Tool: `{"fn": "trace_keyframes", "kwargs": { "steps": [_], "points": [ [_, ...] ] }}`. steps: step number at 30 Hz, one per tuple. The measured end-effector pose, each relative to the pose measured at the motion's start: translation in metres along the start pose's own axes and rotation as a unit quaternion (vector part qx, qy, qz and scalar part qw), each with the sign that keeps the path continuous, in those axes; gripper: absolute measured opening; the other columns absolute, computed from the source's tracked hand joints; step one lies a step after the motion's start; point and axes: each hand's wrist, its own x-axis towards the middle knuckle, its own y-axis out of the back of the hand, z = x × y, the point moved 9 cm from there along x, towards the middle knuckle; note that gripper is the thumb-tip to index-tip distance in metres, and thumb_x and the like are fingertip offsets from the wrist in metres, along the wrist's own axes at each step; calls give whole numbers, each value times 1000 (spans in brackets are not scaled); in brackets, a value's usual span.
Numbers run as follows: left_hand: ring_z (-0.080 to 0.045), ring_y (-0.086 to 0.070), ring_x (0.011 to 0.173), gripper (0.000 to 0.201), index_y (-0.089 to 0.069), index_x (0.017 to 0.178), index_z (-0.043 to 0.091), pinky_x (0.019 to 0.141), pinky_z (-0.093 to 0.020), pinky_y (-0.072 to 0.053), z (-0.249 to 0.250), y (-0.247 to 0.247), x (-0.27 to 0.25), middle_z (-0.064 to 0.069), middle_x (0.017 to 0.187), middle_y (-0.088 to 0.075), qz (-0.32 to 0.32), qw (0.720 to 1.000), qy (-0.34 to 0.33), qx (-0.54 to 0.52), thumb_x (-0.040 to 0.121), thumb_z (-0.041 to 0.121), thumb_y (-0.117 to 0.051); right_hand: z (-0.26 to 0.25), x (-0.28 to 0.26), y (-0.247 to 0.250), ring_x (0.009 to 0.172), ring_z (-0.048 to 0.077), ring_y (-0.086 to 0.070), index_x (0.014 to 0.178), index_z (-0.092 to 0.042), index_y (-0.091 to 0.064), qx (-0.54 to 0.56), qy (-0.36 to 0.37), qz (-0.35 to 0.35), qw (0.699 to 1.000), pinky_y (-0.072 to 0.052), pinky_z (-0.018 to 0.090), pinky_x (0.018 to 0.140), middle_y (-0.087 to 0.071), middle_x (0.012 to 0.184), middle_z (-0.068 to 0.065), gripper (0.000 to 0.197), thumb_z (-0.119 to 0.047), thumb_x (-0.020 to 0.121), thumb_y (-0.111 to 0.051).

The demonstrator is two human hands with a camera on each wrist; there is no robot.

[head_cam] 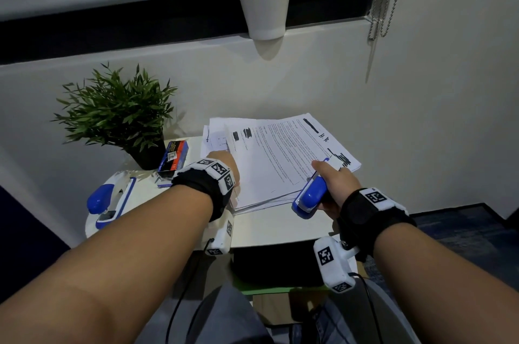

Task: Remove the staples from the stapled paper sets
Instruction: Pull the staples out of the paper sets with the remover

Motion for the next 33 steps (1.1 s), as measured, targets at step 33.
{"fn": "trace_keyframes", "kwargs": {
  "steps": [33],
  "points": [
    [-20,-57,90,42,-52,124,32,70,-30,-45,-93,132,-151,3,109,-61,306,866,-116,-377,93,6,-41,-86,-67,42,73,18,-58,103,-23,-50,132,182,47,973,-51,34,65,-56,84,2,12,-25,93,-56]
  ]
}}
